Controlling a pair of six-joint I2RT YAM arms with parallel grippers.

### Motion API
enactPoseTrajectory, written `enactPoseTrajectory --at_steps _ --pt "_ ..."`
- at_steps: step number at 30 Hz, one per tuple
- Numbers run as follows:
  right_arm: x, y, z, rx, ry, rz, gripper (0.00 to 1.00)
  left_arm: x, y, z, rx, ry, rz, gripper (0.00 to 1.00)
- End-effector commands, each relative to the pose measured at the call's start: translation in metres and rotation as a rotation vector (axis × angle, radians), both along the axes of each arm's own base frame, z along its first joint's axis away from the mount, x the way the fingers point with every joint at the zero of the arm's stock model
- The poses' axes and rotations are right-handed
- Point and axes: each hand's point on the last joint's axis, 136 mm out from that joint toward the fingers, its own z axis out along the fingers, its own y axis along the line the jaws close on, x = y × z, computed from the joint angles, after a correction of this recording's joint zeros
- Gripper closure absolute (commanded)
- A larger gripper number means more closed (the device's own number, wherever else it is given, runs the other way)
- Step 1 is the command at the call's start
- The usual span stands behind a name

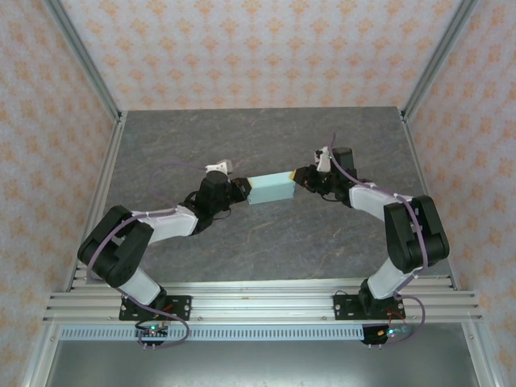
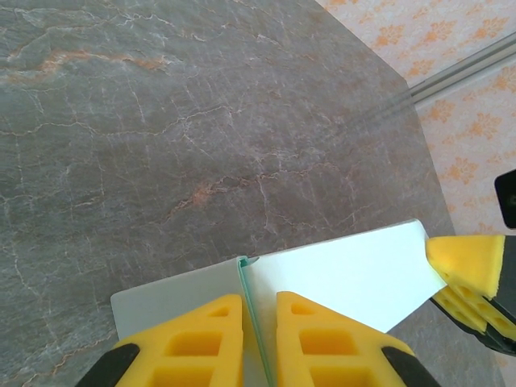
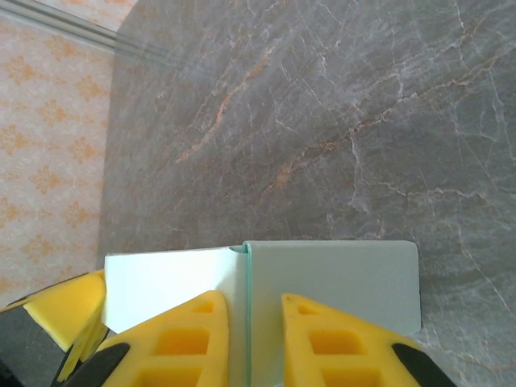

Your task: Fold the paper box

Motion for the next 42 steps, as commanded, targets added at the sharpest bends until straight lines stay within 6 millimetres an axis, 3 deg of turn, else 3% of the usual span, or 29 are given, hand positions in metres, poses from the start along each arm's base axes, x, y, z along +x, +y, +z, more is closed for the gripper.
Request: enactPoseTrajectory --at_steps 1,5,10,14,22,26,29,34,42 --pt "-0.105 -0.039 -0.139 -0.242 0.533 -0.055 0.85 -0.079 0.043 -0.12 0.279 0.415 -0.023 0.87" --pt "-0.11 -0.041 -0.148 -0.229 0.561 -0.079 0.86 -0.081 0.044 -0.122 0.274 0.418 -0.021 0.87" --pt "-0.107 -0.04 -0.144 -0.198 0.561 -0.119 0.89 -0.081 0.045 -0.126 0.276 0.42 -0.015 0.87" --pt "-0.089 -0.033 -0.121 -0.142 0.512 -0.145 0.89 -0.074 0.04 -0.121 0.27 0.409 -0.025 0.87" --pt "-0.046 -0.02 -0.058 -0.086 0.361 -0.149 0.76 -0.058 0.031 -0.094 0.277 0.353 -0.049 0.85" --pt "-0.036 -0.019 -0.043 -0.092 0.328 -0.142 0.72 -0.053 0.028 -0.086 0.287 0.339 -0.059 0.84" --pt "-0.036 -0.019 -0.046 -0.101 0.339 -0.134 0.7 -0.051 0.028 -0.085 0.29 0.336 -0.059 0.84" --pt "-0.048 -0.025 -0.069 -0.124 0.4 -0.133 0.76 -0.052 0.03 -0.086 0.293 0.336 -0.053 0.84" --pt "-0.088 -0.043 -0.122 -0.236 0.497 -0.111 0.86 -0.063 0.036 -0.1 0.287 0.359 -0.037 0.87"
